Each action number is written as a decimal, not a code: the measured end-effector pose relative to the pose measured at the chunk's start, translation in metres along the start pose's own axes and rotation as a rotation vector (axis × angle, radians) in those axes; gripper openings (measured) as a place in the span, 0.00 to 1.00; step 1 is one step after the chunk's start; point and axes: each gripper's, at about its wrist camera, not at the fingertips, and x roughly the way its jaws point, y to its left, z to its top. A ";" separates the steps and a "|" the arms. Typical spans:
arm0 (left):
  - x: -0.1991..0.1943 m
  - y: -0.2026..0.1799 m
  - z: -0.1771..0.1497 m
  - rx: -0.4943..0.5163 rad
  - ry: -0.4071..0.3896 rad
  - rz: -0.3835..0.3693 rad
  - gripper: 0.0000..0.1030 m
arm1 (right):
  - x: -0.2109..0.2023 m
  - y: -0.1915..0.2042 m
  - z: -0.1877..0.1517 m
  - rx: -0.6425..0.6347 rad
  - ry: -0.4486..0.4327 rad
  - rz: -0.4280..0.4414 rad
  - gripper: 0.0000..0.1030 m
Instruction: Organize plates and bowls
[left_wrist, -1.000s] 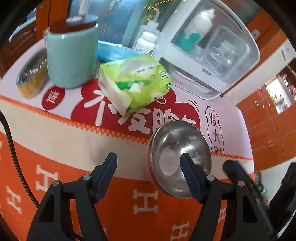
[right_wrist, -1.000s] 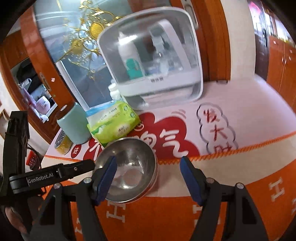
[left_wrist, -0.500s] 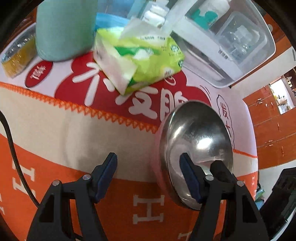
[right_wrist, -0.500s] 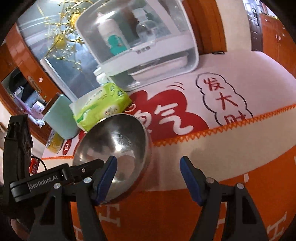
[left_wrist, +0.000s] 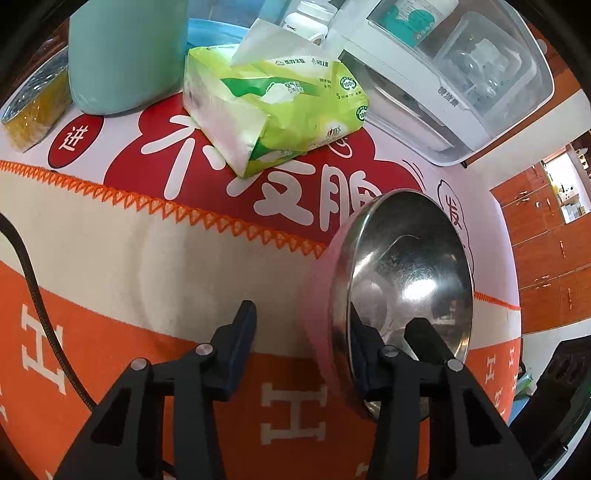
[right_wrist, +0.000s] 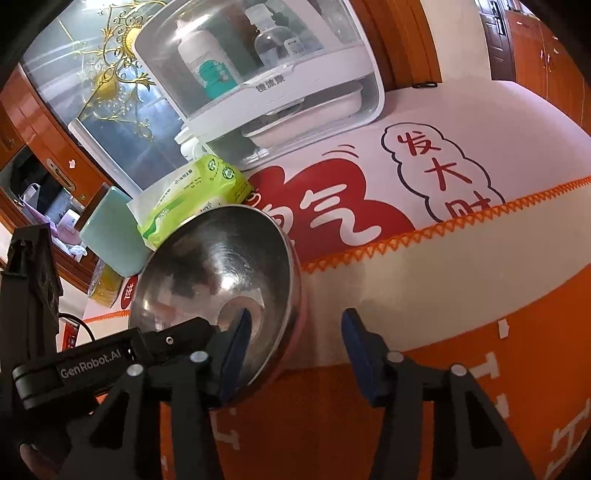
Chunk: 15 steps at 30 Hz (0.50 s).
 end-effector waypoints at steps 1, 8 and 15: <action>-0.001 0.001 -0.001 -0.006 0.005 -0.012 0.37 | 0.000 0.000 0.000 0.002 0.001 0.001 0.42; 0.002 -0.003 -0.008 -0.024 0.048 -0.053 0.21 | -0.007 0.005 -0.003 -0.012 0.007 0.005 0.24; -0.002 -0.013 -0.022 0.008 0.084 -0.031 0.18 | -0.017 0.002 -0.012 0.011 0.038 -0.024 0.21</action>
